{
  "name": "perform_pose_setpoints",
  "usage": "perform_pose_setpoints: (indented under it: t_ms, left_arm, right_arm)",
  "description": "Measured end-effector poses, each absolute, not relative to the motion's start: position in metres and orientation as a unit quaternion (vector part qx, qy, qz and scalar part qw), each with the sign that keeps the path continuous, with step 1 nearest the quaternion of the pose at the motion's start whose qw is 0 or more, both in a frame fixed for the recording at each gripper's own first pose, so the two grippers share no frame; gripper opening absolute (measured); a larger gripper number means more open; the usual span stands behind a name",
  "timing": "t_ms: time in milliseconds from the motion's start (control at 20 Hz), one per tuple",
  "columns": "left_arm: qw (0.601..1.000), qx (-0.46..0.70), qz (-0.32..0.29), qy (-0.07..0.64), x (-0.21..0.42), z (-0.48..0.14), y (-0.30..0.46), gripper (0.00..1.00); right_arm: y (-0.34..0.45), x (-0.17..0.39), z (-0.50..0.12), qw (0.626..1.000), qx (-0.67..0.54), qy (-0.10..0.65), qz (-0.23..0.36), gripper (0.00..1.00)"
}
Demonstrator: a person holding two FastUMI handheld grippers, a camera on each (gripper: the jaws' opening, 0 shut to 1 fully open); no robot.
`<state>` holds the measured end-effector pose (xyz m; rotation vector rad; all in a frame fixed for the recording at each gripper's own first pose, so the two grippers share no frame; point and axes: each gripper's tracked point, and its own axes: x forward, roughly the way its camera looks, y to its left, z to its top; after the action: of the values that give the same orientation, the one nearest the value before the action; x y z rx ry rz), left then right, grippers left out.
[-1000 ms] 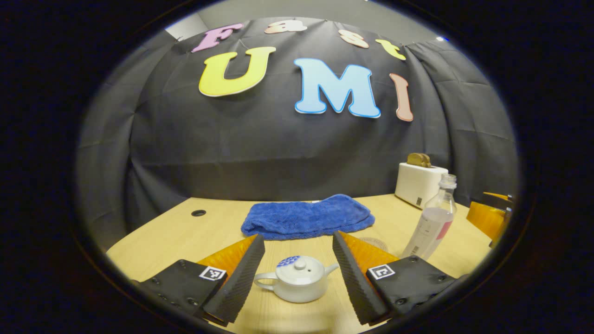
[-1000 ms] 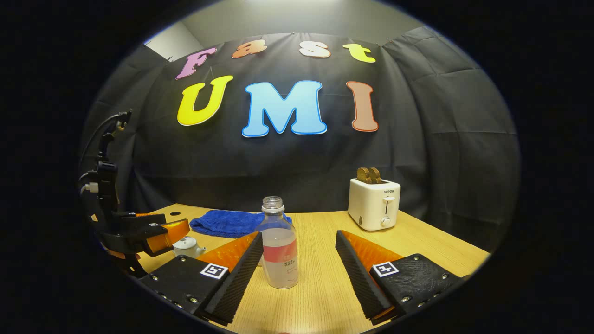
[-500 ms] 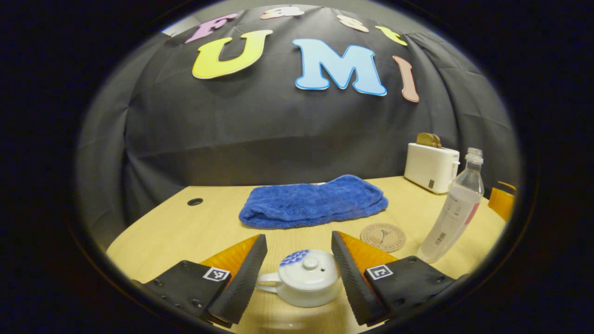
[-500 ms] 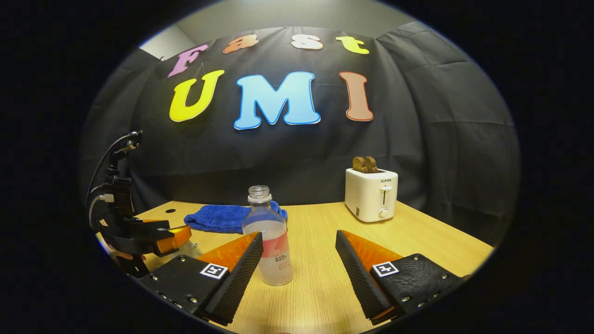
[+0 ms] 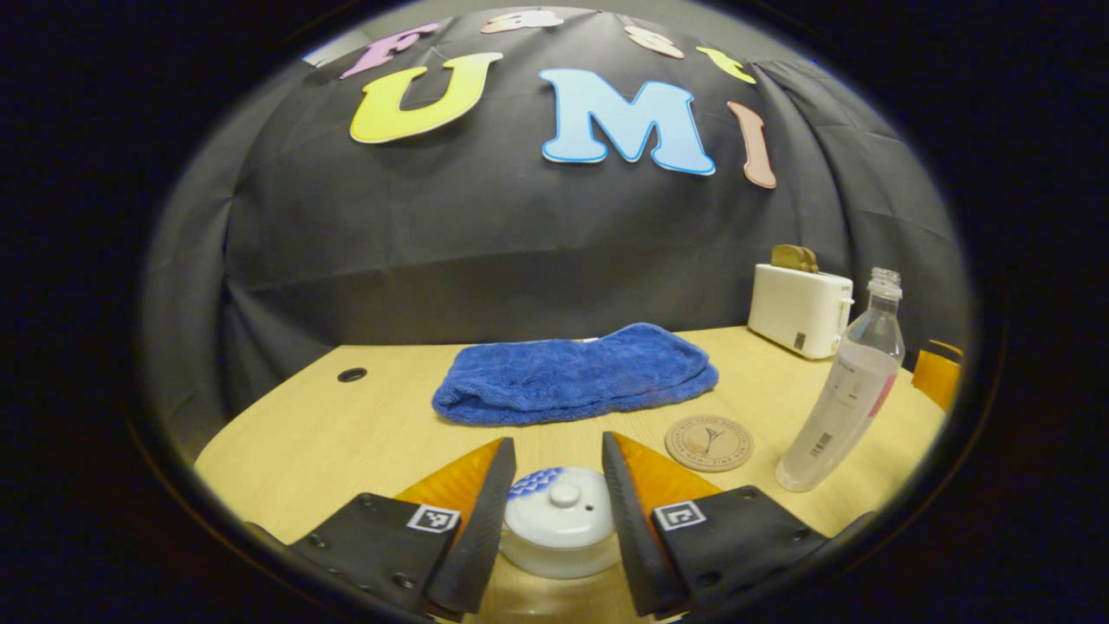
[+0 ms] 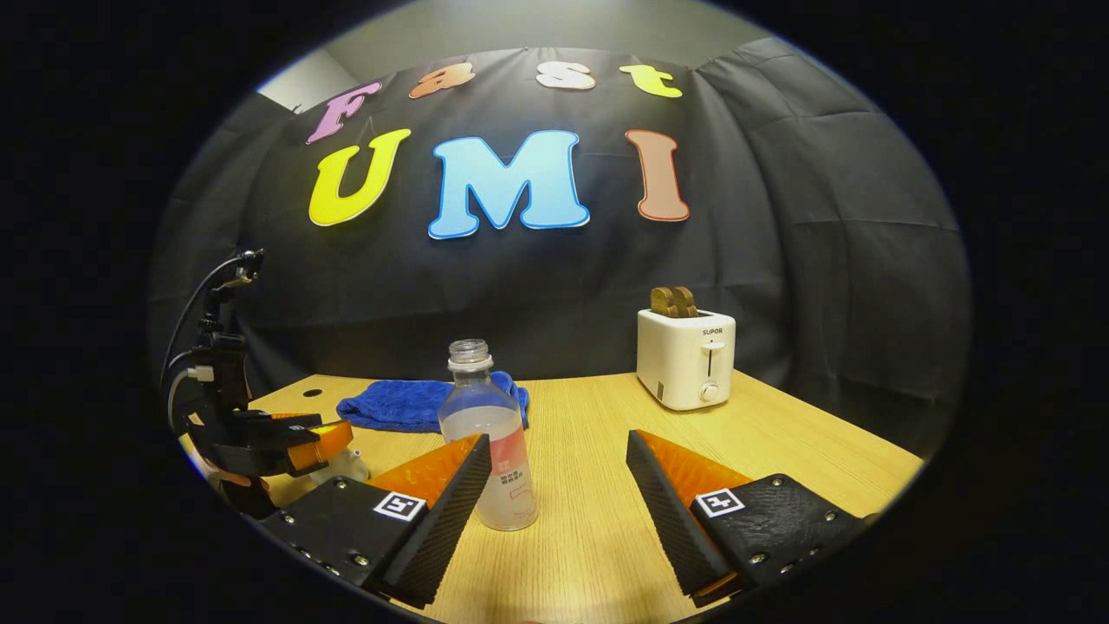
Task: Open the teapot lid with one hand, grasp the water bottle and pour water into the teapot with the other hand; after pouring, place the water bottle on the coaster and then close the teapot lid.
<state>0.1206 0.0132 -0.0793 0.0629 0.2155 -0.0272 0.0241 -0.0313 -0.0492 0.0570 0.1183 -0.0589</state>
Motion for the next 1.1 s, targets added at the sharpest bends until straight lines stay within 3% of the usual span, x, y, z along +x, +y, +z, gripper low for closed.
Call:
perform_pose_setpoints:
  t_ms: [150,400,500,1100]
  left_arm:
    - [0.994,0.036,-0.016,0.107,0.124,-0.077,0.012,0.36]
    - [0.992,0.050,-0.030,0.114,0.118,-0.073,0.006,0.31]
    - [0.993,0.047,-0.018,0.107,0.128,-0.076,0.007,0.14]
    - [0.996,0.041,-0.034,0.079,0.120,-0.052,0.007,0.14]
  right_arm:
    - [-0.032,0.024,-0.051,0.997,0.032,0.061,-0.031,0.98]
    - [-0.034,0.025,-0.052,0.997,0.036,0.063,-0.032,0.98]
    - [-0.035,0.025,-0.050,0.997,0.038,0.062,-0.033,0.98]
    - [-0.029,0.025,-0.052,0.997,0.038,0.065,-0.021,0.97]
